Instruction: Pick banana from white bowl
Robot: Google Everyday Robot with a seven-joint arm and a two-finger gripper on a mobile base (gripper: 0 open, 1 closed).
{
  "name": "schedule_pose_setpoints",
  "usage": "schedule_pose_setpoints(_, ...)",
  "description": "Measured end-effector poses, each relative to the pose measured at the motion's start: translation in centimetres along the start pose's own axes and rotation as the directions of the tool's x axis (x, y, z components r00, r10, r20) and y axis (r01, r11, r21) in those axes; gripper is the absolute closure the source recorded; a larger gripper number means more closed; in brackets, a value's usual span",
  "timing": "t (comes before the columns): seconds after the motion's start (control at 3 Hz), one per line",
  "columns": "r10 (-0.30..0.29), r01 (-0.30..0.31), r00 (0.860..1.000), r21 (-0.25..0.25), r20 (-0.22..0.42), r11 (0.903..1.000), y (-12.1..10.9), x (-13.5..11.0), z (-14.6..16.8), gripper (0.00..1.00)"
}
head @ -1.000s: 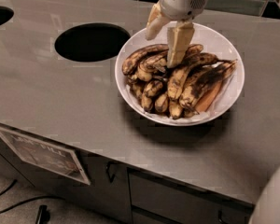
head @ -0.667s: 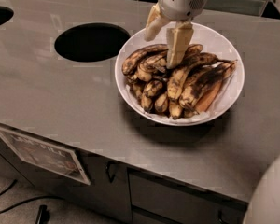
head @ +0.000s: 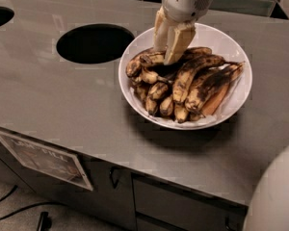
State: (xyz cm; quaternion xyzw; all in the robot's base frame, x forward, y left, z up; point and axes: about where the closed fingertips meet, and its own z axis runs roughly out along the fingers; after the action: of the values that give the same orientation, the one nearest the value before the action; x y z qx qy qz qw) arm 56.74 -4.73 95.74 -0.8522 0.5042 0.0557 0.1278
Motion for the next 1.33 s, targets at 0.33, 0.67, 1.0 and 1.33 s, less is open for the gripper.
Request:
schedule_pose_setpoints(0.33,0.0,0.0,1.0,0.0,0.0,1.0,0.0,0.0,0.0,0.9)
schedule_pose_setpoints(0.67,0.0,0.0,1.0,0.0,0.0,1.0,0.0,0.0,0.0,1.0)
schedule_pose_setpoints(1.0,0.0,0.0,1.0,0.0,0.0,1.0,0.0,0.0,0.0,1.0)
schedule_pose_setpoints(1.33,-0.007,0.008,1.0,0.095,-0.015,0.9954,-0.4,-1.0,-1.6,1.0)
